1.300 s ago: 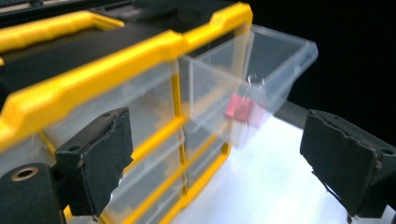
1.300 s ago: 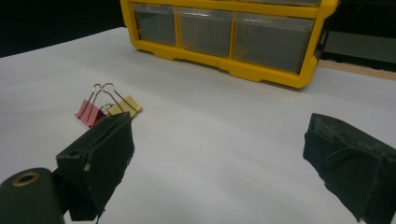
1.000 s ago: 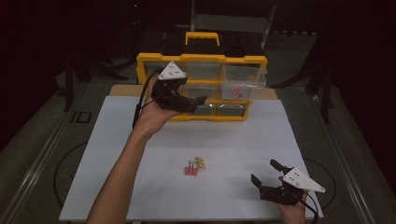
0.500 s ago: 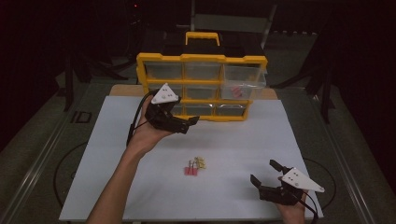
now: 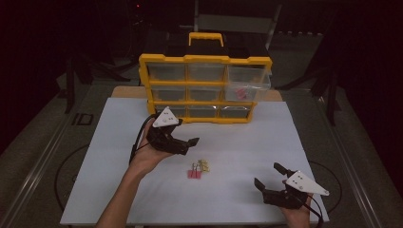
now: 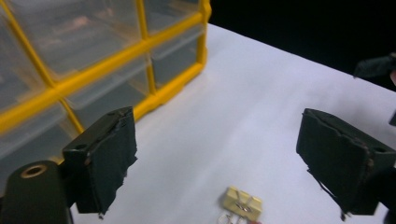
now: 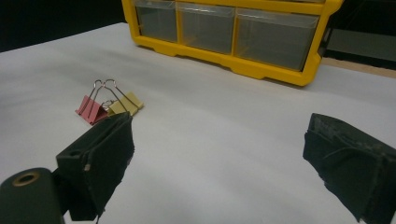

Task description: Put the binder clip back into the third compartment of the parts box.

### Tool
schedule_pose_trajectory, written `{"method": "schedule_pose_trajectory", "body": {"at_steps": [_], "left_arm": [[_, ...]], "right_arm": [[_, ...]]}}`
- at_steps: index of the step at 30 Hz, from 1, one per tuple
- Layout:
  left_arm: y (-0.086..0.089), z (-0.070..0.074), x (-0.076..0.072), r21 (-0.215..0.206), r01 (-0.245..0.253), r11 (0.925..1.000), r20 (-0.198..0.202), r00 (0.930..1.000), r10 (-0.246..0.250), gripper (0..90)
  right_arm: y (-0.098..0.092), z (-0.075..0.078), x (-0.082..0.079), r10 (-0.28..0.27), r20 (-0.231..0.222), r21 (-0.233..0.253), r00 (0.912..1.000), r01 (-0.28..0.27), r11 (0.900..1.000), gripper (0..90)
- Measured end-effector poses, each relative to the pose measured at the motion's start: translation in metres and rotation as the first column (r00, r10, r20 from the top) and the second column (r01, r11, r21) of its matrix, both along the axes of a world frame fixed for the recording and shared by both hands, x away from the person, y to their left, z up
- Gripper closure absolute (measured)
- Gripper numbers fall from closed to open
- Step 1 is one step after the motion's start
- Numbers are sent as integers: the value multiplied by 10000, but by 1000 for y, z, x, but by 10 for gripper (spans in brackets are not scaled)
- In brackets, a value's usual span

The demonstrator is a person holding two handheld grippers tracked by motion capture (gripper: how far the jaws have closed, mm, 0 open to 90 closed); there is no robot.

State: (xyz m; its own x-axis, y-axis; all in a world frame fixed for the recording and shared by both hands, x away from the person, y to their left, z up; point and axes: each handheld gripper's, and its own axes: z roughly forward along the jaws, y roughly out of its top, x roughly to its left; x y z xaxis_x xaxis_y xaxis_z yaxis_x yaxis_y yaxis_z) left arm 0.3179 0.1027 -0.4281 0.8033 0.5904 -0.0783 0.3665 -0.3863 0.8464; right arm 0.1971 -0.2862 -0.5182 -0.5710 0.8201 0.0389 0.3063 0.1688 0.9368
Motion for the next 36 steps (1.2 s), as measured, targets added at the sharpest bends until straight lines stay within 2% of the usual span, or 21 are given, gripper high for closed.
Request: {"method": "schedule_pose_trajectory", "body": {"at_steps": [9,14,20,26,31,36], "left_arm": [[-2,-30,-9,92,156,9998,-521,9985,-151,156],[-2,-46,-12,-46,226,9997,-819,9964,-229,170],[-2,-59,-15,-70,274,9996,-1063,9939,-279,182],[-5,-70,-18,92,399,9992,-1224,9917,-385,196],[-9,-81,-20,255,555,9981,-1404,9888,-514,246],[-11,-89,-21,368,850,9957,-1544,9849,-783,368]], "right_arm": [[0,0,-1,-9,-2,-7,10000,9,10000,84],[0,0,-1,-25,-8,-19,10000,25,10000,84],[0,0,-1,-18,-6,-28,10000,18,10000,84],[0,0,-1,-21,-14,-24,10000,21,10000,84],[1,0,-1,-8,-25,-34,10000,8,10000,84],[1,0,-1,-22,-19,-37,10000,22,10000,84]]}}
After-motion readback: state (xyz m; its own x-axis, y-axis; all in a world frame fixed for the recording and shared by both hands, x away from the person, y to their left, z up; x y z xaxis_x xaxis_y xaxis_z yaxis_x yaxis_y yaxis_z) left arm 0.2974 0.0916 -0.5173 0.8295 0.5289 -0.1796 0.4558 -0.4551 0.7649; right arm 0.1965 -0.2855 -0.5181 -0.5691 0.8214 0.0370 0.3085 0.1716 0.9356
